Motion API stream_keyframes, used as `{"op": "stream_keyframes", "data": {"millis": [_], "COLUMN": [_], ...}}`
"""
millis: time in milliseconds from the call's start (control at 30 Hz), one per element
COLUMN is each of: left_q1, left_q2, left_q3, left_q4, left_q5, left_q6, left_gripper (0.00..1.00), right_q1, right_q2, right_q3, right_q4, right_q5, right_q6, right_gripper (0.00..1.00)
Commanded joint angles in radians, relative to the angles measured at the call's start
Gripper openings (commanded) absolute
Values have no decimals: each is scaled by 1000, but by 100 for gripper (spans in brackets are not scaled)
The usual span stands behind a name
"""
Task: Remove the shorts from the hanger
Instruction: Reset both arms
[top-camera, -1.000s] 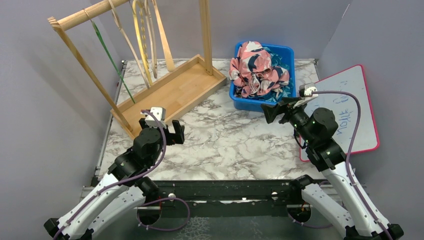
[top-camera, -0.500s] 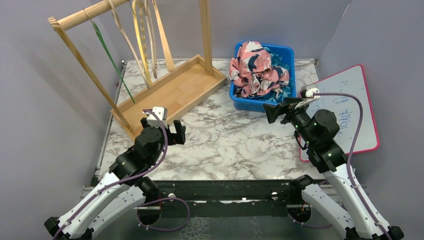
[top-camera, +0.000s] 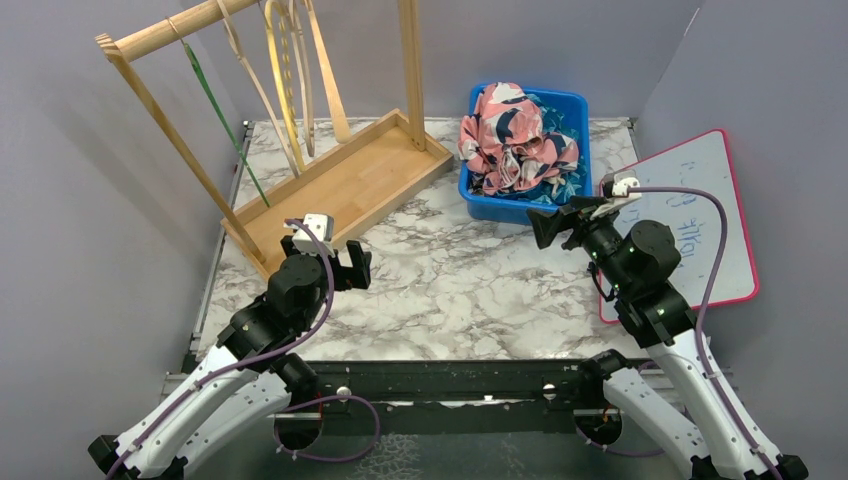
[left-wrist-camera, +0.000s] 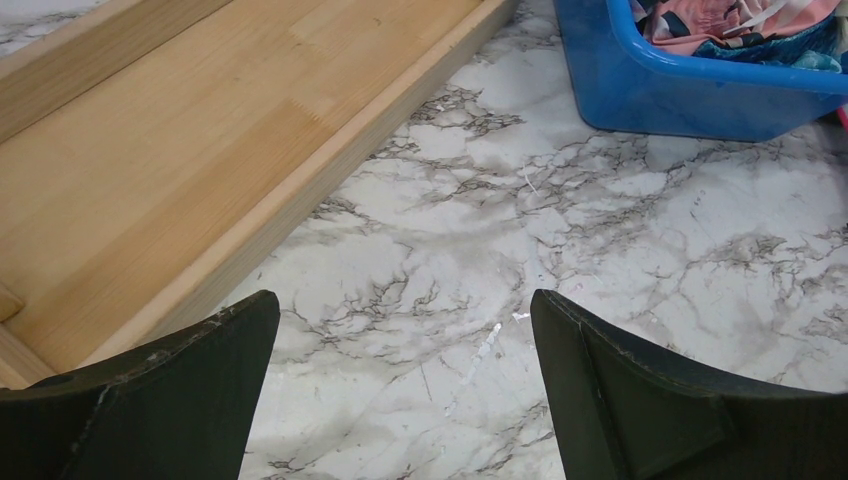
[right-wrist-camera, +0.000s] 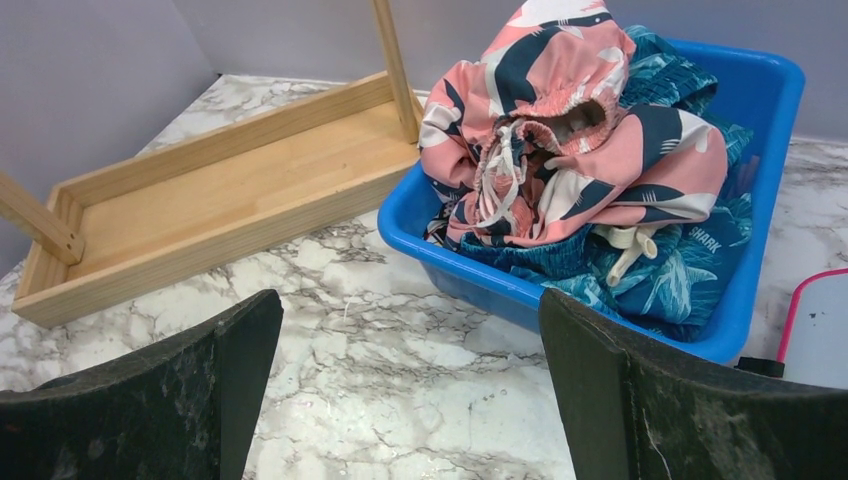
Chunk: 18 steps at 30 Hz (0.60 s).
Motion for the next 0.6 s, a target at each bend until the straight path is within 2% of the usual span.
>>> {"op": "stream_keyframes", "data": {"millis": [0,567], "left_q1": [1,1], "left_q2": [-5,4], "left_q3": [7,5], "left_q4": [31,32], "left_q5": [29,33], "left_q6": [12,11], "left_gripper": [99,99], "right_q1": [-3,-3], "right_q2": [-1,21], "right_q3": [-1,-19], "right_q4": [-2,10], "right_q5": [-13,-65], "right_q6": [-2,-14], "right_gripper": [100,100]}}
